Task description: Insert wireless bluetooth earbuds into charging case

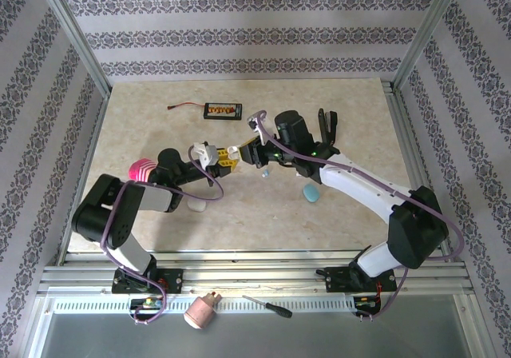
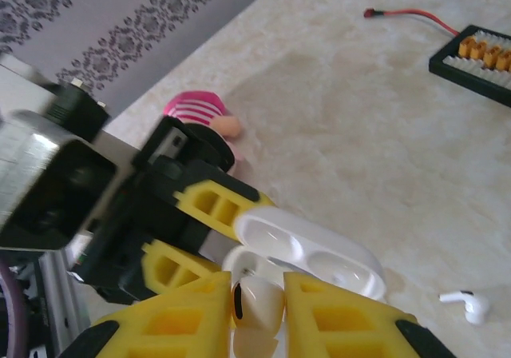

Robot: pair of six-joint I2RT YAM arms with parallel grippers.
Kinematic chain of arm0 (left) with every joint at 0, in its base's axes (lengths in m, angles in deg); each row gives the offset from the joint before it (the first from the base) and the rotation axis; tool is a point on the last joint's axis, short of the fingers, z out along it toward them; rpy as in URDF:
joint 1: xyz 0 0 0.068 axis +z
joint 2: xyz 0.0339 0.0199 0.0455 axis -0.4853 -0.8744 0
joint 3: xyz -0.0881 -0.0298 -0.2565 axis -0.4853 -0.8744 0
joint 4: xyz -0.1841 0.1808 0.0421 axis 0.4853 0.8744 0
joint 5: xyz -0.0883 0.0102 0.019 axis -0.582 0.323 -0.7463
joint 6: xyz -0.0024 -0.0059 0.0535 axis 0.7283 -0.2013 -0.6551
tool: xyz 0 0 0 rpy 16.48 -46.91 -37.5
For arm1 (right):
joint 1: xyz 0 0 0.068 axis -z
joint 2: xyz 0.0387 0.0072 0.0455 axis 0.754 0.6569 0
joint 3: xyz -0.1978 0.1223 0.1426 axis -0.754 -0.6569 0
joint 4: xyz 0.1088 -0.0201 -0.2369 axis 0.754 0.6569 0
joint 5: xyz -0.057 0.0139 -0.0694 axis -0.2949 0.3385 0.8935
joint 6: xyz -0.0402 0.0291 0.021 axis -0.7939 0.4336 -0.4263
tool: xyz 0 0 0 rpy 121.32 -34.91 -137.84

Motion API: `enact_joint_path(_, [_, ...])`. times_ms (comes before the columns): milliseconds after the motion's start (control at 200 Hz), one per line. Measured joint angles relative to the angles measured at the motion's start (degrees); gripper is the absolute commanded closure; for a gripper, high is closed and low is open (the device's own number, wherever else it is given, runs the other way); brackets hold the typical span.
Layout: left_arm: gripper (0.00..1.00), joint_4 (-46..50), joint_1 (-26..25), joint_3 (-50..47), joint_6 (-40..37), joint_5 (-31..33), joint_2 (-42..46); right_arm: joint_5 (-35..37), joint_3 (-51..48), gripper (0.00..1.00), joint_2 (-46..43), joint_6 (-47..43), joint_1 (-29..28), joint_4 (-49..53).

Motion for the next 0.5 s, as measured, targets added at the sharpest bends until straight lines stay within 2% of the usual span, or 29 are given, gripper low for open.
enact_joint_path(215, [1.0,-4.5,-0.5,0.9,3.8,-0.7,-1.4,-0.6,-0.3,0.79,0.0,0.3,-0.7,-4.2])
enact_joint_path(500, [1.0,-5.6,-0.7,1.0,5.8,-0.9,-1.4,-0.9,-0.5,0.8,2.3,0.4,-0.7,-7.6])
